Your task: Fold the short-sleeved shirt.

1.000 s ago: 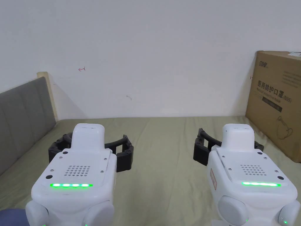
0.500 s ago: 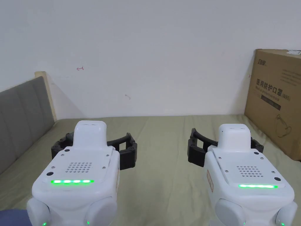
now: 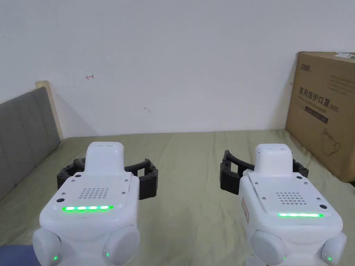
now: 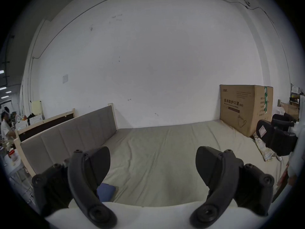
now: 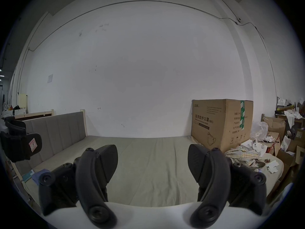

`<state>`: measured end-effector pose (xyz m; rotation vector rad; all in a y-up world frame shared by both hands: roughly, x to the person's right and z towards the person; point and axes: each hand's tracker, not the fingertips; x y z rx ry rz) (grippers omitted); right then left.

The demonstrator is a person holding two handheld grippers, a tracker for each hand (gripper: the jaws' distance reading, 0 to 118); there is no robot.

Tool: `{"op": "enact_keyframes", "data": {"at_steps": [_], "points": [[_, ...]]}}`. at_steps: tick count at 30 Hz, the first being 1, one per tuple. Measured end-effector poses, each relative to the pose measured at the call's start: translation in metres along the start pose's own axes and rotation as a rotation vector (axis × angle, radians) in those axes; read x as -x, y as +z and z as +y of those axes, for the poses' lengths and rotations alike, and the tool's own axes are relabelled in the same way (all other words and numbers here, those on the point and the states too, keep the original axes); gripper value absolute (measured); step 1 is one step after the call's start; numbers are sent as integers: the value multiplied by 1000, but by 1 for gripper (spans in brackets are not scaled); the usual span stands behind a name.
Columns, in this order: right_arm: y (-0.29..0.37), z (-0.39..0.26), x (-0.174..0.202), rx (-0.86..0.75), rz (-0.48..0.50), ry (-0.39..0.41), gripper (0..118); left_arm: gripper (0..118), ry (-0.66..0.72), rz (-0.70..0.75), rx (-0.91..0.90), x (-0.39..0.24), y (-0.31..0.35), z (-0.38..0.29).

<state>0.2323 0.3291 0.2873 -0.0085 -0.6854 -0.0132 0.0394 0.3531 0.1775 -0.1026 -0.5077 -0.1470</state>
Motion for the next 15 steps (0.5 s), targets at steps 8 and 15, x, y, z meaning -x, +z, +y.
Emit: {"op": "enact_keyframes", "data": {"at_steps": [8, 15], "points": [[1, -3, -1, 10, -9, 5, 93, 108, 28, -6, 18, 3, -2, 2], [1, -6, -1, 26, -36, 26, 93, 108, -22, 10, 42, -2, 2, 2]]}}
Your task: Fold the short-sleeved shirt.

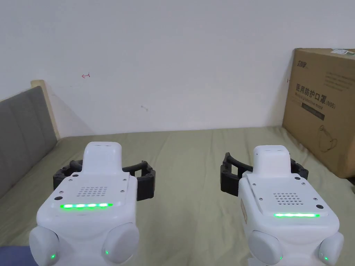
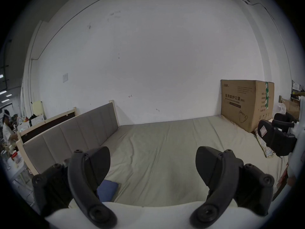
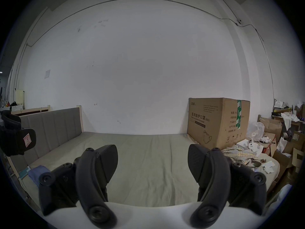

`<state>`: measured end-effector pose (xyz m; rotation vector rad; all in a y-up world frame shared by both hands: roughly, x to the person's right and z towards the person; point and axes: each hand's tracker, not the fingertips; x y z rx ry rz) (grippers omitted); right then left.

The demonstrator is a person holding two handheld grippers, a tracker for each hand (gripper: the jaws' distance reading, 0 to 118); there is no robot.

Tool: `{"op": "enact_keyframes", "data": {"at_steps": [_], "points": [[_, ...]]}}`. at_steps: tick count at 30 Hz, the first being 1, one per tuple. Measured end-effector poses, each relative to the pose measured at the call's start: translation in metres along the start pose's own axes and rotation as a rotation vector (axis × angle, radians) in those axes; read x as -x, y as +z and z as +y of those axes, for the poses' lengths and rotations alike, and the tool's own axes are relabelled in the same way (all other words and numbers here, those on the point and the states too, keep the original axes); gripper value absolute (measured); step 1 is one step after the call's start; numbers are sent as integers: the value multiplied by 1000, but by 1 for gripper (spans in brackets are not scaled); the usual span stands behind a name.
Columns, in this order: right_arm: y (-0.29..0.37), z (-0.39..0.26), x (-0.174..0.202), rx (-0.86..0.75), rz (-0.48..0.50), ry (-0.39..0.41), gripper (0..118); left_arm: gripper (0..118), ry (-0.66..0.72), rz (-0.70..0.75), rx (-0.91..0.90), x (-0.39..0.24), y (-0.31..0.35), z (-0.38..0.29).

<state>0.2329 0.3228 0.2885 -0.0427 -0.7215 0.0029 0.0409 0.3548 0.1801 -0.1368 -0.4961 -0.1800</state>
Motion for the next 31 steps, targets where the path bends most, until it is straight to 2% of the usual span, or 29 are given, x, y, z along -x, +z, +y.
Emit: {"op": "enact_keyframes", "data": {"at_steps": [6, 17, 31], "points": [[0, -2, 0, 2, -21, 12, 93, 108, 46, -31, 26, 3, 1, 4], [-1, -2, -5, 19, -16, -22, 93, 107, 44, -18, 57, 1, 0, 7], [0, -3, -6, 20, -7, -19, 93, 107, 24, -22, 14, 1, 5, 2]]}}
